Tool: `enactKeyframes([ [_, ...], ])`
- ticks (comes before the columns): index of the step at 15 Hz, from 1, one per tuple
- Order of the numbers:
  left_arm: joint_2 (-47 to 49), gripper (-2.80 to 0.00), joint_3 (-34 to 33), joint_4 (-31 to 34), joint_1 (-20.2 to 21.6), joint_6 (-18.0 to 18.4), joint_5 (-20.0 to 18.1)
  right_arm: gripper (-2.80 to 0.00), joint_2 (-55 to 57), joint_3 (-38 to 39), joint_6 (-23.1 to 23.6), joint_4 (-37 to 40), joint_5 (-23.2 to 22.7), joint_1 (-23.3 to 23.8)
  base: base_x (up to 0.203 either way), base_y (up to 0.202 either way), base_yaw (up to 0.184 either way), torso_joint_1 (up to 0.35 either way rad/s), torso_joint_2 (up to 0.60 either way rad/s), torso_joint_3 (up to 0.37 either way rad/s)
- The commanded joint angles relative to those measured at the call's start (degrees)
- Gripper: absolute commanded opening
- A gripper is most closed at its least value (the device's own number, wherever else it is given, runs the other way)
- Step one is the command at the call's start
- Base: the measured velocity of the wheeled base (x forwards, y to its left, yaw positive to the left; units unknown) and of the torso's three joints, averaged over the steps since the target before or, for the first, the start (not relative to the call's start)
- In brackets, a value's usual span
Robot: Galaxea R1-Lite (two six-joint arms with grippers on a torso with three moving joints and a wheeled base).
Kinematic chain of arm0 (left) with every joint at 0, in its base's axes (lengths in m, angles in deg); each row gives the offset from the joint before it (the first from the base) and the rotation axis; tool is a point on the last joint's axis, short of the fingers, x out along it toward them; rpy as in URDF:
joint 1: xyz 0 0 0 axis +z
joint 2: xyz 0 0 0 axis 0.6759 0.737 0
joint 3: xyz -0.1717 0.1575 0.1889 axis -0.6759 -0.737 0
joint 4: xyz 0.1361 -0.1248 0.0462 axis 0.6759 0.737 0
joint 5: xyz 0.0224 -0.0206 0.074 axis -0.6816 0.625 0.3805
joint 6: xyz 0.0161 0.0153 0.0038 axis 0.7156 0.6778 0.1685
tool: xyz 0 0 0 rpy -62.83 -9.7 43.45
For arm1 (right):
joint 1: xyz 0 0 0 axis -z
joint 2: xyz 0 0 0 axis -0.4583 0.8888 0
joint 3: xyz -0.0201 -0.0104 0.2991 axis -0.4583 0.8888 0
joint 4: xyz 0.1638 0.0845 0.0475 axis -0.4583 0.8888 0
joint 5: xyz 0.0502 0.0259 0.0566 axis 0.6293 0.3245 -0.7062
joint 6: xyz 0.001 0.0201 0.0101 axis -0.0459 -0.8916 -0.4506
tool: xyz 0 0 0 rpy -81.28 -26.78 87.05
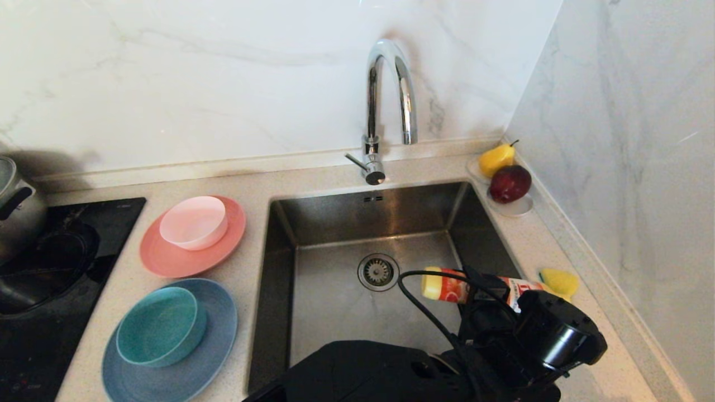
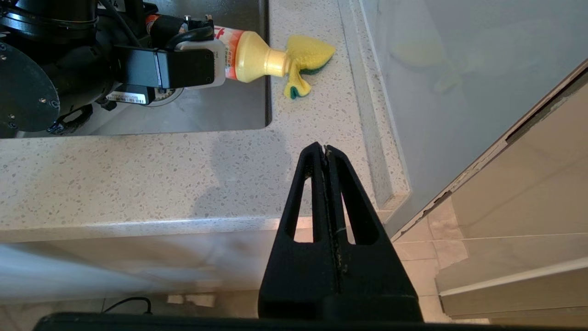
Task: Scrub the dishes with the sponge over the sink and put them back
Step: Squeeze it onto the sponge
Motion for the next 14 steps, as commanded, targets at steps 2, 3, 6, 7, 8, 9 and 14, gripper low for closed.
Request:
enactKeyframes([
  [2, 0.1, -2.80, 0.0, -0.2, 0.0, 1.2, 0.3, -2.80, -0.1, 0.0, 0.0, 0.1, 0.0, 0.0, 0.000, 0.000, 0.000, 0.000, 0.00, 0.000],
  [3, 0.2, -2.80, 0.0, -0.3, 0.0, 1.4, 0.3, -2.80, -0.1, 0.0, 0.0, 0.0, 0.0, 0.0, 0.000, 0.000, 0.000, 0.000, 0.00, 0.000],
  [6, 0.7, -2.80, 0.0, -2.4, 0.0, 1.8, 0.3, -2.80, -0.1, 0.0, 0.0, 0.1, 0.0, 0.0, 0.000, 0.000, 0.000, 0.000, 0.00, 0.000],
  [7, 0.7, -2.80, 0.0, -3.1, 0.0, 1.8, 0.3, -2.80, -0.1, 0.0, 0.0, 0.0, 0.0, 0.0, 0.000, 0.000, 0.000, 0.000, 0.00, 0.000],
  [8, 0.7, -2.80, 0.0, -3.9, 0.0, 1.8, 0.3, -2.80, -0.1, 0.0, 0.0, 0.0, 0.0, 0.0, 0.000, 0.000, 0.000, 0.000, 0.00, 0.000],
  [9, 0.7, -2.80, 0.0, -5.3, 0.0, 1.5, 0.3, -2.80, -0.1, 0.0, 0.0, 0.0, 0.0, 0.0, 0.000, 0.000, 0.000, 0.000, 0.00, 0.000],
  [14, -1.2, -2.80, 0.1, -14.7, 0.0, 0.4, 0.5, -2.80, -0.1, 0.0, 0.0, 0.0, 0.0, 0.0, 0.000, 0.000, 0.000, 0.000, 0.00, 0.000],
])
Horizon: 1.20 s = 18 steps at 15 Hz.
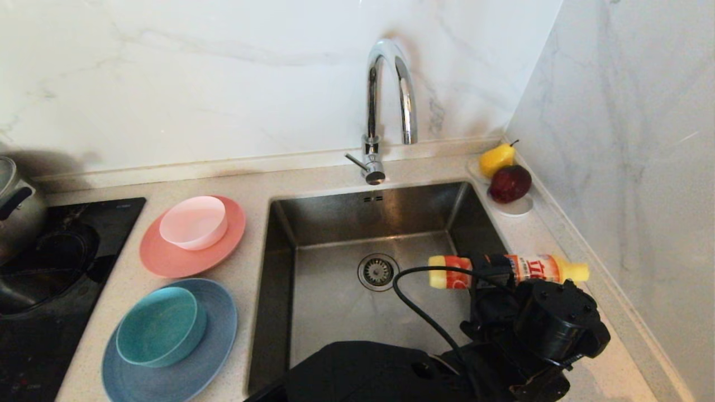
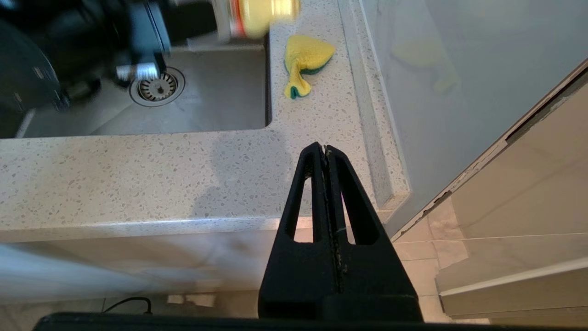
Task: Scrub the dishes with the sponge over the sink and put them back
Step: Squeeze it onto the sponge, then place the dish soap on the table
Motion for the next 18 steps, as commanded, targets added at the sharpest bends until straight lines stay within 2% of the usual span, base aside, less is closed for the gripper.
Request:
enactKeyframes([
  [1, -2.1, -2.80, 0.0, -1.3, 0.0, -1.0, 0.2, -2.80, -0.1, 0.0, 0.0, 0.0, 0.0, 0.0, 0.000, 0.000, 0.000, 0.000, 0.00, 0.000],
  [3, -4.5, -2.80, 0.0, -1.5, 0.0, -5.9, -1.0, -2.80, -0.1, 0.0, 0.0, 0.0, 0.0, 0.0, 0.000, 0.000, 0.000, 0.000, 0.00, 0.000],
  [6, -9.1, -2.80, 0.0, -1.4, 0.0, -13.2, -5.3, -2.80, -0.1, 0.0, 0.0, 0.0, 0.0, 0.0, 0.000, 0.000, 0.000, 0.000, 0.00, 0.000],
  [8, -12.5, -2.80, 0.0, -1.0, -0.1, -18.0, -9.5, -2.80, -0.1, 0.0, 0.0, 0.0, 0.0, 0.0, 0.000, 0.000, 0.000, 0.000, 0.00, 0.000],
  [12, -17.6, -2.80, 0.0, -1.0, -0.2, -23.8, -15.0, -2.80, -0.1, 0.0, 0.0, 0.0, -0.1, 0.0, 0.000, 0.000, 0.000, 0.000, 0.00, 0.000],
  [15, -20.1, -2.80, 0.0, -0.6, -0.3, -29.5, -17.3, -2.80, -0.1, 0.0, 0.0, 0.0, 0.0, 0.0, 0.000, 0.000, 0.000, 0.000, 0.00, 0.000],
  [18, -22.7, -2.80, 0.1, -0.5, -0.2, -32.0, -19.8, -2.80, -0.1, 0.0, 0.0, 0.0, -0.1, 0.0, 0.000, 0.000, 0.000, 0.000, 0.00, 0.000],
])
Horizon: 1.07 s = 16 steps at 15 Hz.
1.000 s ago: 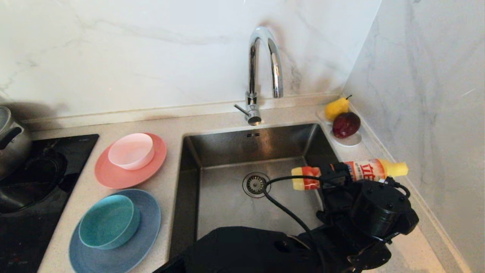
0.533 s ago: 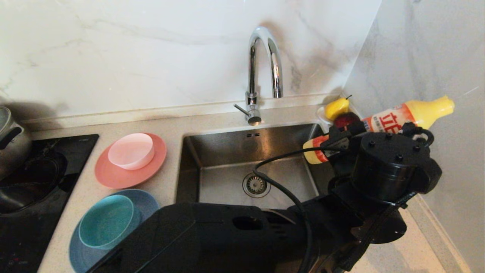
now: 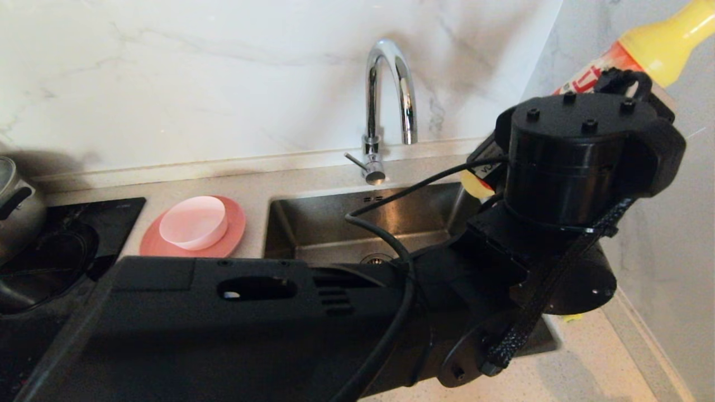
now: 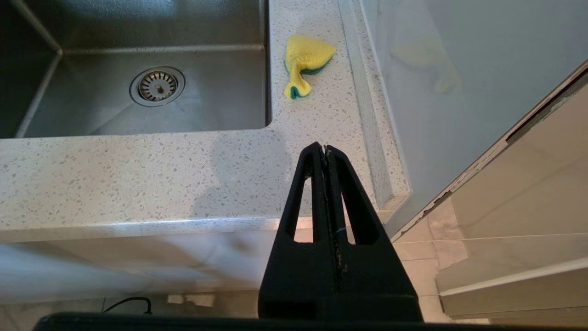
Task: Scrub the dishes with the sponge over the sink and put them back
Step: Place the dish soap on the table
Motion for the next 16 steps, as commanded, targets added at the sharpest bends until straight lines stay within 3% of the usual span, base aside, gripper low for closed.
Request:
enactKeyframes([
  [1, -2.8, -2.80, 0.2, 0.3, 0.1, -0.1, -0.7, -2.80, -0.1, 0.0, 0.0, 0.1, 0.0, 0.0, 0.000, 0.000, 0.000, 0.000, 0.00, 0.000],
  [6, -10.0, -2.80, 0.3, 4.6, 0.4, -3.6, -3.3, -2.80, -0.1, 0.0, 0.0, 0.0, 0.1, 0.0, 0.000, 0.000, 0.000, 0.000, 0.00, 0.000],
  [11, -20.1, -2.80, 0.3, 15.5, 2.8, -10.3, -3.8, -2.80, -0.1, 0.0, 0.0, 0.0, 0.0, 0.0, 0.000, 0.000, 0.000, 0.000, 0.00, 0.000],
  [16, -27.9, -2.80, -0.1, 24.7, 11.7, -15.6, -5.4, -2.80, -0.1, 0.0, 0.0, 0.0, 0.0, 0.0, 0.000, 0.000, 0.000, 0.000, 0.00, 0.000],
])
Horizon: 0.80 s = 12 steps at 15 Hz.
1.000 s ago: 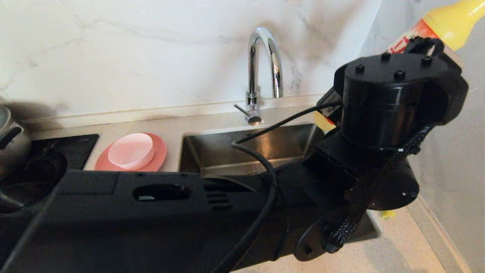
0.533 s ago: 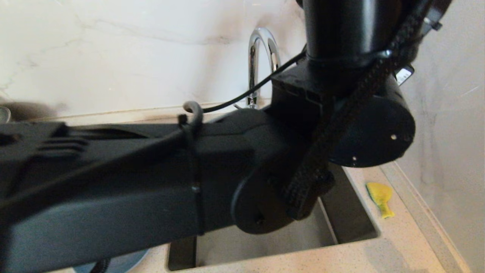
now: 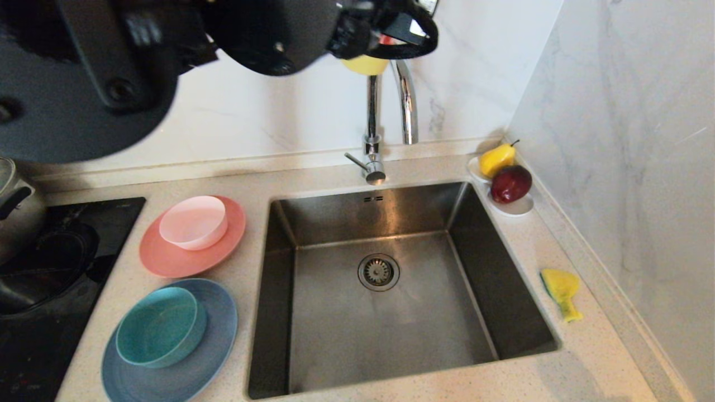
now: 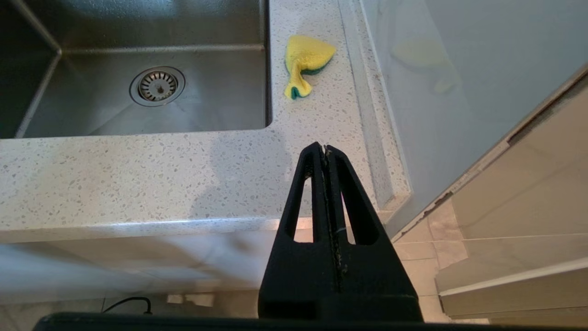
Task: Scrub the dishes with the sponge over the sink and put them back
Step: Place the dish soap on the table
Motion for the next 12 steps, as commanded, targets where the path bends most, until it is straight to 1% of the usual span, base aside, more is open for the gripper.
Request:
enactKeyframes([
  [1, -3.9, -2.80, -0.2, 1.1, 3.6, -1.1, 0.1, -2.80, -0.1, 0.0, 0.0, 0.0, 0.0, 0.0, 0.000, 0.000, 0.000, 0.000, 0.00, 0.000],
  [2, -5.3, -2.80, -0.3, 2.4, 5.6, -1.9, -0.1, -2.80, -0.1, 0.0, 0.0, 0.0, 0.1, 0.0, 0.000, 0.000, 0.000, 0.000, 0.00, 0.000],
  [4, -7.5, -2.80, -0.4, 5.9, 10.3, -4.4, -1.9, -2.80, -0.1, 0.0, 0.0, 0.0, 0.1, 0.0, 0.000, 0.000, 0.000, 0.000, 0.00, 0.000],
  [6, -9.5, -2.80, -0.5, 10.0, 15.5, -8.9, -4.3, -2.80, -0.1, 0.0, 0.0, 0.0, 0.1, 0.0, 0.000, 0.000, 0.000, 0.000, 0.00, 0.000],
  [8, -10.7, -2.80, -0.8, 12.1, 21.2, -15.7, -6.9, -2.80, -0.1, 0.0, 0.0, 0.0, 0.1, 0.0, 0.000, 0.000, 0.000, 0.000, 0.00, 0.000],
  [10, -10.8, -2.80, -2.0, 12.5, 26.8, -21.6, -8.1, -2.80, -0.1, 0.0, 0.0, 0.0, 0.1, 0.0, 0.000, 0.000, 0.000, 0.000, 0.00, 0.000],
  [12, -10.6, -2.80, -5.3, 12.6, 30.9, -28.0, -9.2, -2.80, -0.1, 0.0, 0.0, 0.0, 0.0, 0.0, 0.000, 0.000, 0.000, 0.000, 0.00, 0.000],
])
